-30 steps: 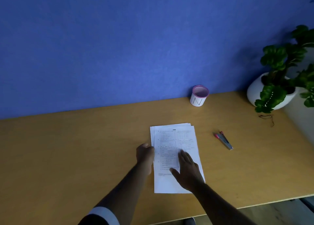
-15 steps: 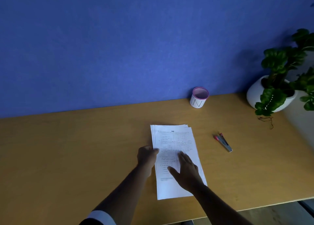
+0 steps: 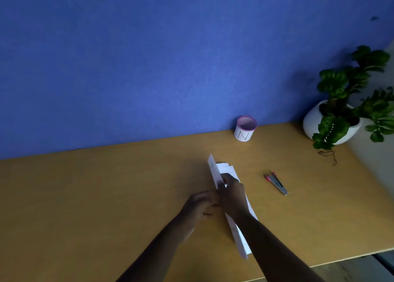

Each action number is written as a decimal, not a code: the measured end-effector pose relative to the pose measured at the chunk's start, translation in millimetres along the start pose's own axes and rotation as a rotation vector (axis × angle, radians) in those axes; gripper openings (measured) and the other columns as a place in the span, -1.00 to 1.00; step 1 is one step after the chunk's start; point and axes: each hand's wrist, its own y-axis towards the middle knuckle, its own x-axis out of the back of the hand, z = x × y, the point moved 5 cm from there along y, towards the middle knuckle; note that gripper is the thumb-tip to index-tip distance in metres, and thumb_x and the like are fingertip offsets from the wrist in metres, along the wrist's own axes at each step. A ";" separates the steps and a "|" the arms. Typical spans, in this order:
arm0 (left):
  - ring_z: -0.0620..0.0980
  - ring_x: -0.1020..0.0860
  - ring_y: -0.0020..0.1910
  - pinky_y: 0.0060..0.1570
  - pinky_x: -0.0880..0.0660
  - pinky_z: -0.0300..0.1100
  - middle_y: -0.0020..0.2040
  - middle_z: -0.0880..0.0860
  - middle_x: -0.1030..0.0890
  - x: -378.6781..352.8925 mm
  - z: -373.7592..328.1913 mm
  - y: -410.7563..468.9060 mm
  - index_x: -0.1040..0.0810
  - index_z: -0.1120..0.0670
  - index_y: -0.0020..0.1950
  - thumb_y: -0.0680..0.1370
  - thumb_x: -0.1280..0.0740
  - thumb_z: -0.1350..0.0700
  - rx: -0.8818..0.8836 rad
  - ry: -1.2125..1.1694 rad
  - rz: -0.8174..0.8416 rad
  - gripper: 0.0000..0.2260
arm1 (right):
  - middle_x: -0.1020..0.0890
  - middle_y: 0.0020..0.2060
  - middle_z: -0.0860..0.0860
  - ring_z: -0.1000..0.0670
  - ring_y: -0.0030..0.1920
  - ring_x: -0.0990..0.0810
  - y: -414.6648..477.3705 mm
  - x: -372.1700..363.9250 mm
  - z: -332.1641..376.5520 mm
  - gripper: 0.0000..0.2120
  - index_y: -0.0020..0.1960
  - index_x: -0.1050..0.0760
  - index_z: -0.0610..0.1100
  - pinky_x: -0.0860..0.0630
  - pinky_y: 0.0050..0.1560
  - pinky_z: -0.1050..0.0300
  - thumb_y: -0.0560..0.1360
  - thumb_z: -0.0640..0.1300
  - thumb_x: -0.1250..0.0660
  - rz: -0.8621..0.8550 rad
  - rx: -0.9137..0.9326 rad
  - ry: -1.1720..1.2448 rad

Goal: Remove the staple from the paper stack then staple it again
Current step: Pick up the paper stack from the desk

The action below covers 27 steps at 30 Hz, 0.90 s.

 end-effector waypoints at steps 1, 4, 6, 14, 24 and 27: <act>-0.01 -0.75 0.18 0.07 -0.59 -0.14 0.10 -0.05 -0.83 3.6 -7.1 -1.3 -0.81 -0.08 0.14 0.49 -0.31 0.02 -0.028 0.010 -0.026 -0.67 | -0.63 -0.23 -0.09 -0.22 -0.14 -0.62 0.9 5.7 0.5 -0.86 -0.10 -0.51 -0.17 -0.52 -0.10 -0.06 0.63 -0.21 -0.25 -0.023 0.026 -0.027; 0.00 -0.67 0.29 0.08 -0.56 -0.36 0.17 -0.07 -0.75 25.4 -33.9 -1.2 -0.70 -0.13 0.20 0.47 -0.38 -0.07 -0.178 0.078 -0.197 -0.69 | -0.62 -0.26 -0.18 -0.26 -0.18 -0.60 2.5 22.4 2.9 -0.85 -0.12 -0.49 -0.25 -0.49 -0.20 -0.06 0.61 -0.23 -0.27 -0.011 0.071 -0.036; -0.03 -0.57 0.47 0.27 -0.50 -0.31 0.42 -0.04 -0.66 40.4 -54.8 -2.6 -0.63 -0.03 0.44 0.52 -0.38 -0.13 -0.294 0.216 -0.277 -0.51 | -0.70 -0.14 -0.07 -0.13 -0.09 -0.67 -0.5 33.5 6.9 -0.88 0.02 -0.61 -0.17 -0.56 -0.09 -0.01 0.63 -0.21 -0.29 0.039 0.079 0.004; -0.08 -0.61 0.42 0.40 -0.56 -0.04 0.43 -0.11 -0.68 56.9 -122.8 9.2 -0.63 -0.13 0.48 0.63 -0.33 -0.24 -0.244 0.485 -0.150 -0.54 | -0.80 -0.09 -0.06 -0.09 -0.10 -0.81 -22.3 73.1 28.5 -0.87 0.07 -0.66 -0.10 -0.71 -0.14 0.01 0.68 -0.23 -0.33 0.313 -0.005 0.317; 0.10 -0.63 -0.10 -0.05 -0.53 0.00 -0.07 0.17 -0.75 36.2 -132.1 24.0 -0.72 0.22 0.06 0.67 -0.43 -0.03 -0.153 0.454 0.044 -0.70 | -0.81 -0.01 -0.03 -0.07 -0.05 -0.83 -13.0 90.7 15.0 -0.87 0.18 -0.63 -0.15 -0.72 -0.18 0.13 0.69 -0.17 -0.34 0.425 -0.083 0.411; 0.07 -0.68 -0.12 -0.06 -0.56 -0.03 -0.04 0.22 -0.81 33.8 -128.5 33.5 -0.76 0.20 0.06 0.68 -0.43 0.03 -0.133 0.448 0.045 -0.76 | -0.82 -0.04 -0.03 -0.08 -0.07 -0.82 -1.1 85.8 1.6 -0.87 0.14 -0.67 -0.14 -0.71 -0.16 0.13 0.68 -0.13 -0.37 0.398 -0.129 0.438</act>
